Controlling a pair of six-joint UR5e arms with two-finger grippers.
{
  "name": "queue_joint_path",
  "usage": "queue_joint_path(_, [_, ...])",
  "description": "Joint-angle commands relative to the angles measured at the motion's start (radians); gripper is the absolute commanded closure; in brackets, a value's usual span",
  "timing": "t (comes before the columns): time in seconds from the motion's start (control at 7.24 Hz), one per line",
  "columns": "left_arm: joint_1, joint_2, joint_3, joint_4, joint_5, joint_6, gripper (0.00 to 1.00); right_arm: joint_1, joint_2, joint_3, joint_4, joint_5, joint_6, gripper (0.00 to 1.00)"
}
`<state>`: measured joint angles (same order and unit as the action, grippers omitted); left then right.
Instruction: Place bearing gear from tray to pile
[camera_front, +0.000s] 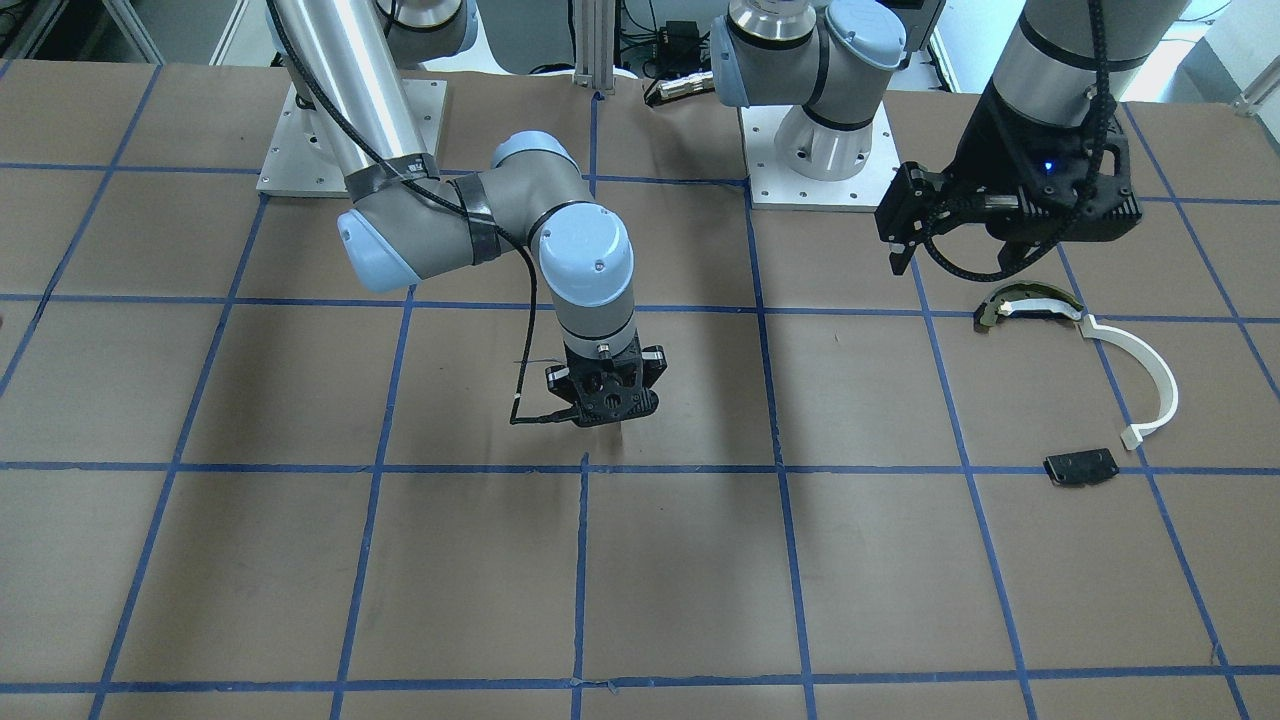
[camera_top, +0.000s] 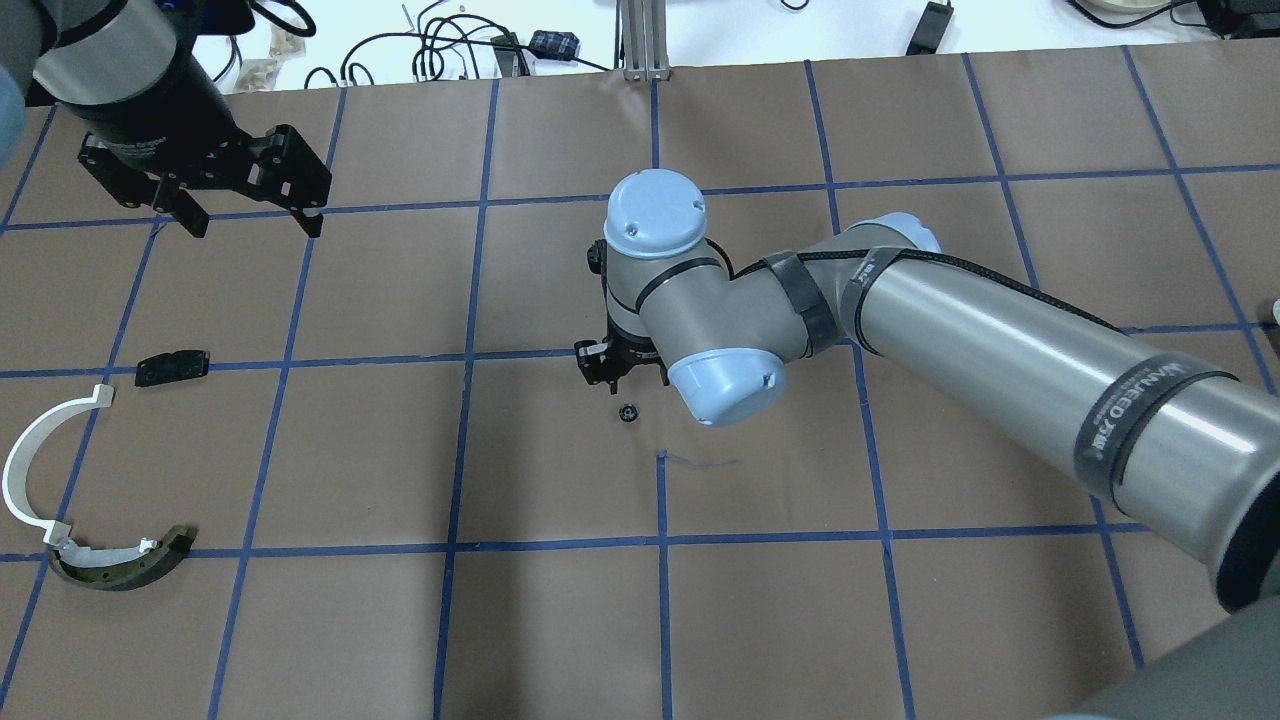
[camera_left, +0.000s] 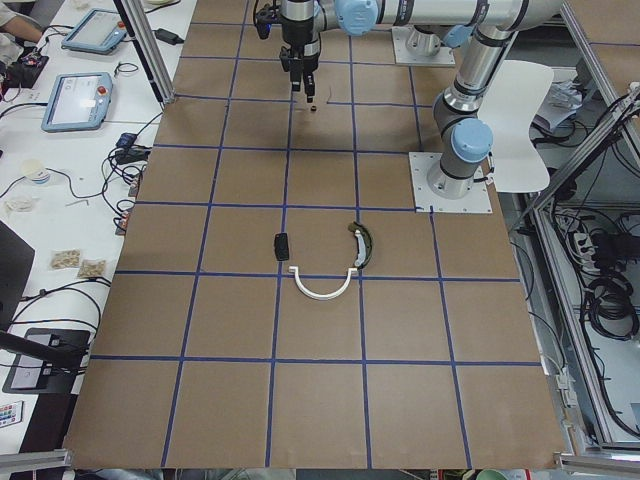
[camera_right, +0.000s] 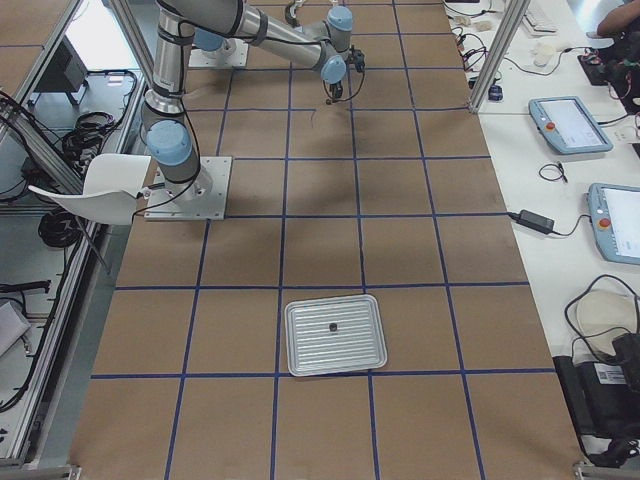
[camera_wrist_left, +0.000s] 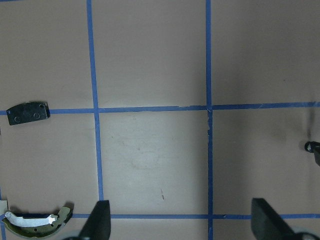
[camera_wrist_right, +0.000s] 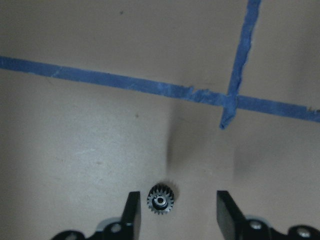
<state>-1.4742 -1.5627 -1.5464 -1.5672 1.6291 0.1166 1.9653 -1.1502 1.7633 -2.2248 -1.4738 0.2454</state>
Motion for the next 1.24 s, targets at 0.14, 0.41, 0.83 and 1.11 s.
queue_joint_path(0.14, [-0.035, -0.034, -0.024, -0.005, -0.058, -0.088, 0.0, -0.385, -0.182, -0.007, 0.215, -0.002, -0.103, 0.0])
queue_joint_path(0.41, [-0.214, -0.092, -0.131, 0.171, -0.124, -0.242, 0.0, -0.695, -0.235, -0.01, 0.279, -0.019, -0.353, 0.0])
queue_joint_path(0.83, [-0.383, -0.256, -0.297, 0.518, -0.13, -0.455, 0.0, -1.012, -0.226, -0.013, 0.283, -0.083, -0.822, 0.0])
queue_joint_path(1.11, [-0.46, -0.339, -0.296, 0.538, -0.121, -0.505, 0.0, -1.178, -0.176, -0.045, 0.237, -0.082, -1.036, 0.0])
